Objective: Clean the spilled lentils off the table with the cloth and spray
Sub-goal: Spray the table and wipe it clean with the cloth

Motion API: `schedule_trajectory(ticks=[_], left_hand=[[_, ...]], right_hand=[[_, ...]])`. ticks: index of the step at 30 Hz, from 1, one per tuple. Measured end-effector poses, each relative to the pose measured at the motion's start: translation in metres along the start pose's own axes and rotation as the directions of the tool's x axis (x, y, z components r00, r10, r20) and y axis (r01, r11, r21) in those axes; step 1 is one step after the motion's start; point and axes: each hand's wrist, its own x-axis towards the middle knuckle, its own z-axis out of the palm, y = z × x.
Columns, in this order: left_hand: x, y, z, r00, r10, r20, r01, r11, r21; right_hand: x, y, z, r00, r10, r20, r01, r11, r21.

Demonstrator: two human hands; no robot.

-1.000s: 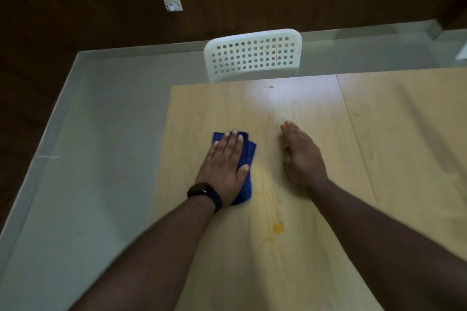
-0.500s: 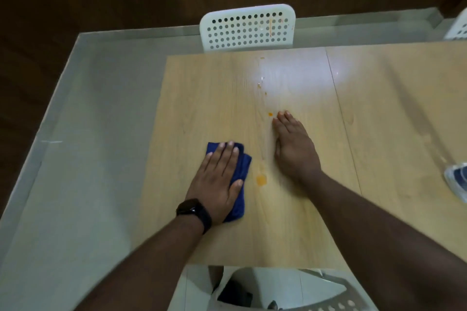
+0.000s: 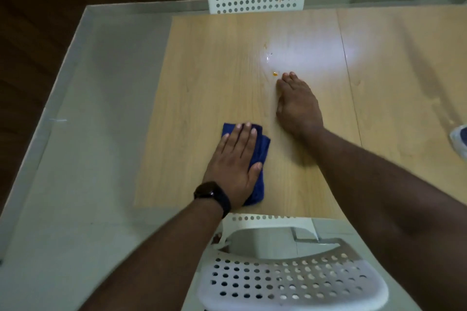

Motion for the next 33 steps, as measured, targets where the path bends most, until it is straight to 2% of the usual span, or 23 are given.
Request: schedule_trajectory(ticks=[4, 7, 10, 15, 20, 22, 27, 33], left_hand=[[-0.037, -0.028, 0.000, 1.000, -0.025, 0.006, 0.025, 1.000, -0.007], [-0.010, -0.033, -0.002, 0.994, -0.110, -0.020, 0.110, 0.994, -0.001], [0.022, -0.010, 0.001, 0.979, -0.198, -0.054, 0.198, 0.980, 0.003], [-0.008, 0.029, 0.012, 0.997, -0.068, -0.036, 0.068, 0.998, 0.001], [-0.042, 0.008, 0.011, 1.000, 0.008, -0.021, -0.008, 1.000, 0.000], [-0.034, -0.001, 0.009, 0.999, 0.014, -0.030, -0.014, 1.000, 0.007], [0.023, -0.015, 0.004, 0.994, -0.091, -0.067, 0.091, 0.996, 0.006], [0.097, -0.028, -0.009, 0.990, -0.119, -0.073, 0.120, 0.993, 0.004]], right_hand=[[-0.007, -0.004, -0.005, 1.000, -0.008, 0.019, 0.009, 1.000, -0.025], [-0.006, -0.006, -0.003, 1.000, -0.014, -0.001, 0.014, 0.999, -0.052], [-0.005, -0.007, 0.000, 1.000, -0.008, -0.019, 0.007, 0.998, -0.068], [-0.005, -0.005, -0.001, 1.000, -0.008, -0.014, 0.007, 0.998, -0.058], [-0.008, -0.005, -0.003, 1.000, -0.007, -0.018, 0.006, 0.999, -0.041], [-0.005, -0.005, -0.004, 1.000, -0.011, -0.022, 0.010, 0.999, -0.039], [-0.005, -0.005, -0.001, 0.999, -0.016, -0.037, 0.014, 0.999, -0.034], [-0.002, -0.001, 0.001, 0.999, -0.021, -0.044, 0.020, 1.000, -0.010]])
